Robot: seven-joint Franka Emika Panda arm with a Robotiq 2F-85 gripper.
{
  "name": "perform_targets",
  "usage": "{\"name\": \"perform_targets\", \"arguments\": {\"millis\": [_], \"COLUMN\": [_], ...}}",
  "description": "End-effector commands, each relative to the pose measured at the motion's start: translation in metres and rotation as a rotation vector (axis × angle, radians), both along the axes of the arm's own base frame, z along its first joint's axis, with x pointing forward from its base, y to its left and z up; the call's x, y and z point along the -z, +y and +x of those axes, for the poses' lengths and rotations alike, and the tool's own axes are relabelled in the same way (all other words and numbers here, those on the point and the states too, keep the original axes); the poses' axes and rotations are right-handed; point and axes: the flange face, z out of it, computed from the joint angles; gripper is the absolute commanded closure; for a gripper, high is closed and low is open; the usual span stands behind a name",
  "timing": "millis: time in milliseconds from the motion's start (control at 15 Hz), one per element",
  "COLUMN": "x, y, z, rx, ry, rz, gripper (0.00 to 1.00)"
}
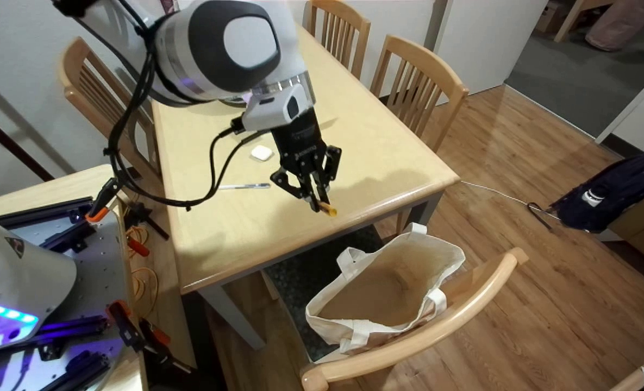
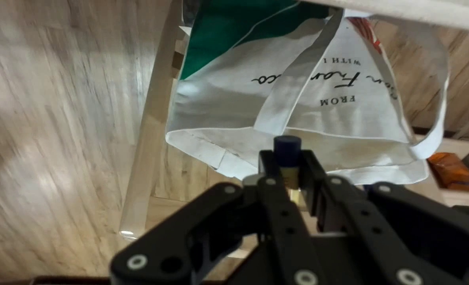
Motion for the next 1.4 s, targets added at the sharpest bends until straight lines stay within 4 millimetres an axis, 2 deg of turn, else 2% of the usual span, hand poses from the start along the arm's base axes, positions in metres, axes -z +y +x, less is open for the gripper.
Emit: {"name": "perform_targets", "arguments": {"millis": [0,67,133,267,333,467,600,800,1000,1333], "x": [0.014,0.017,0.01,0.015,0.017,0.016,0.012,0.011,0.027,0.061], "y": [-0.057,-0.068,-0.054,-0.069,-0.062,-0.055,-0.056,-0.061,-0.075,-0.107], "z": [0.004,0.002,-0.002,-0.002,-0.005,0.001,0.017,0.03,0.03,0.014], "rx": [0.192,0.255,0.188,0.245,0.202,0.148,0.13,0.165,0.283,0.471], "ry": [-0.039,-0.041,-0.022,-0.026,0.005,-0.023,-0.078,-0.152,-0.167,-0.125], "rz": [0.079,0.102,0.061,0.076,0.081,0.027,-0.053,-0.043,-0.027,-0.009], "gripper": [0.96,0.96,0.82,0.82,0.95,0.95,0.95,0.95,0.95,0.95]}}
